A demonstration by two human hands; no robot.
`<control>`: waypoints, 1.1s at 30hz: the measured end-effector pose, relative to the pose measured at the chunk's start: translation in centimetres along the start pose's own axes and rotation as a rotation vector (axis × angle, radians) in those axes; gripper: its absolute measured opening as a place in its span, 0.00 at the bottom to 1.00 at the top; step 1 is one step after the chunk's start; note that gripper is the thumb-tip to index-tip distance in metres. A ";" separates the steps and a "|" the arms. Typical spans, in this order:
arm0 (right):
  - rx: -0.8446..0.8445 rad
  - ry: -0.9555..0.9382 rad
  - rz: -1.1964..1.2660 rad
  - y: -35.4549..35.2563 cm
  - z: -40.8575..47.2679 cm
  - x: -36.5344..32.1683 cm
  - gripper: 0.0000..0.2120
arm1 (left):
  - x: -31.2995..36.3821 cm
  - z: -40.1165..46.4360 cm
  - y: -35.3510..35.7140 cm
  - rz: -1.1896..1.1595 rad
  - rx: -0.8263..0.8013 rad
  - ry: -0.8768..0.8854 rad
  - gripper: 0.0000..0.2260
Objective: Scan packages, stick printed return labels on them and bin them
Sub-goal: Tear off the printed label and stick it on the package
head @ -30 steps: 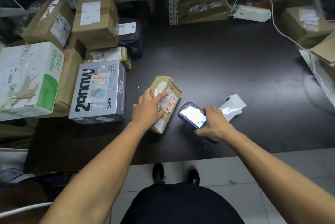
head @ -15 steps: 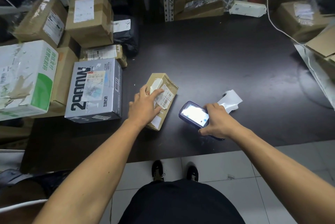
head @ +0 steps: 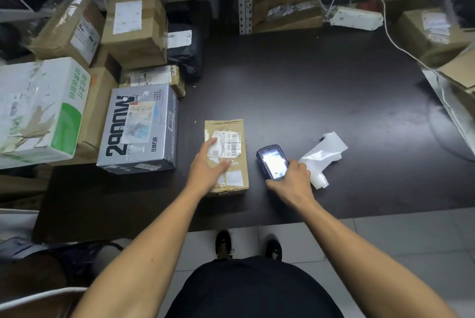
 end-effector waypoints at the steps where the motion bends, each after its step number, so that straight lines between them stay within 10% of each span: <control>1: 0.012 0.020 0.005 0.3 0.1 0.1 0.30 | -0.5 -0.3 0.2 -0.034 -0.010 -0.015 0.29; 13: 0.097 0.058 -0.105 1.0 -0.2 -0.5 0.36 | -1.0 0.5 0.2 0.097 -0.018 0.032 0.31; 25: 0.560 0.015 0.006 -9.6 -1.2 3.1 0.18 | 11.6 -2.1 7.7 0.442 0.063 0.562 0.19; 33: 0.154 0.077 0.050 -9.9 2.6 10.0 0.27 | 14.8 -1.9 20.9 0.395 -0.238 0.306 0.21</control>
Point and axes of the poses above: each hand's wrist, its own z-axis towards the middle knuckle, its own y-axis out of the palm, x = y × z, the point moved 10 cm from there along z, towards the middle knuckle, and after that the axes turned 14 degrees about -y, right-handed, at the moved point
